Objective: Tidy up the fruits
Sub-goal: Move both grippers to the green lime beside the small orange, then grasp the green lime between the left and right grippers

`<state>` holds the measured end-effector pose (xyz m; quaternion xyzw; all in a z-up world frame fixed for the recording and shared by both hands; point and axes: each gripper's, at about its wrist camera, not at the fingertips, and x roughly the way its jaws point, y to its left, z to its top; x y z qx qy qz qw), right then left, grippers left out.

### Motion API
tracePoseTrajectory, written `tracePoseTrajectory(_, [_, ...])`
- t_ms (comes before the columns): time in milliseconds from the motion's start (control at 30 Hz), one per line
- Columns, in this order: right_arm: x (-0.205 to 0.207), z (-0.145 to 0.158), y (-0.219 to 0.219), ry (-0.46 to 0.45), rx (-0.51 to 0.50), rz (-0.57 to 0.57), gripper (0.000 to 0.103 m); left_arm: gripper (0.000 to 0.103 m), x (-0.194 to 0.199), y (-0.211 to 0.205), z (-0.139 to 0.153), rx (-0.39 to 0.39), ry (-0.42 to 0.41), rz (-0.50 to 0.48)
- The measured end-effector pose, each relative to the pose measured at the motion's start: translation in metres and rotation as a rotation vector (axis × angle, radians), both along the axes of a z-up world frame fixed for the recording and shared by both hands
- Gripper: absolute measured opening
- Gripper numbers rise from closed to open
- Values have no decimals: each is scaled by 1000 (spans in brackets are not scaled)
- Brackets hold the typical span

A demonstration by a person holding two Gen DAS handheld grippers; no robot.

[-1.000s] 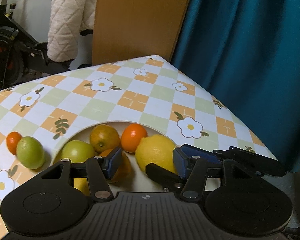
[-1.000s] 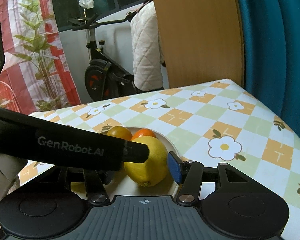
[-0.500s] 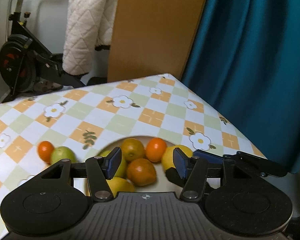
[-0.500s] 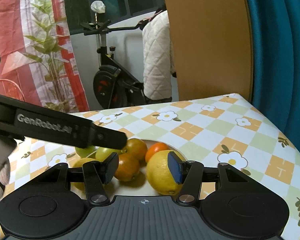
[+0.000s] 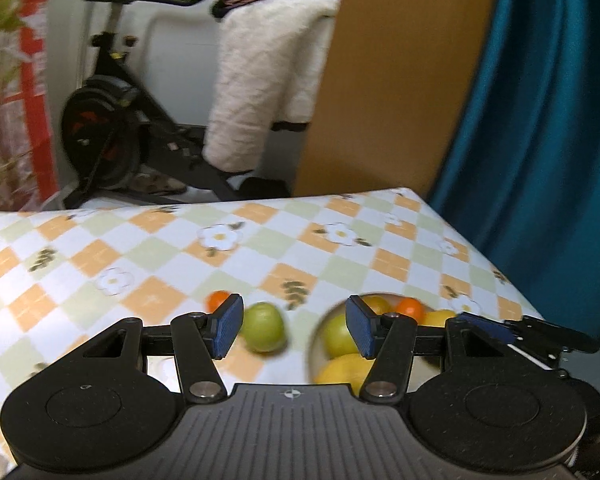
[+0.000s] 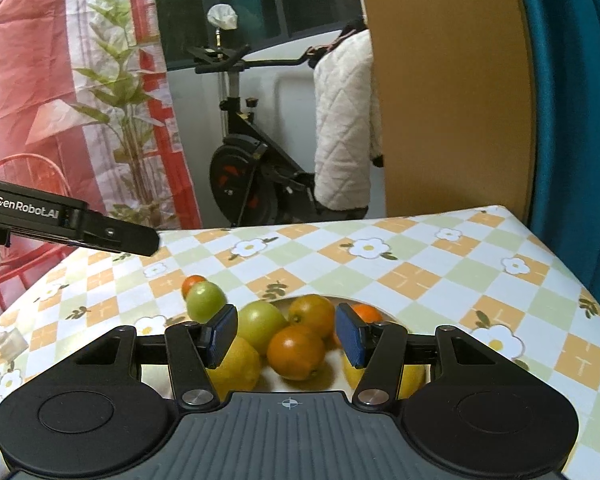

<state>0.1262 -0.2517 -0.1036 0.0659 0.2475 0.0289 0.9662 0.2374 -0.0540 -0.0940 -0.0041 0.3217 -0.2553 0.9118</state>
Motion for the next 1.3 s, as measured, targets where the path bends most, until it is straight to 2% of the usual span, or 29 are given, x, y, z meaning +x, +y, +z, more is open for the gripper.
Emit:
tracePoseTrajectory(233, [11, 1, 23, 17, -15, 54, 50, 59, 9, 37, -6, -14, 1, 95])
tracePoseTrajectory(433, [26, 2, 46, 37, -49, 100, 50, 59, 16, 50, -14, -37, 4, 101])
tracePoseTrajectory(667, [54, 3, 72, 65, -121, 145, 50, 59, 31, 49, -26, -64, 23, 49])
tracePoseTrajectory(933, [97, -9, 99, 146, -209, 201, 50, 58, 52, 27, -48, -73, 89, -76])
tracePoseTrajectory(1133, [119, -17, 109, 191, -257, 222, 49, 58, 72, 19, -65, -120, 165, -95])
tracePoseTrajectory(1300, [134, -23, 111, 224, -274, 242, 49, 58, 82, 13, -71, -132, 197, -106])
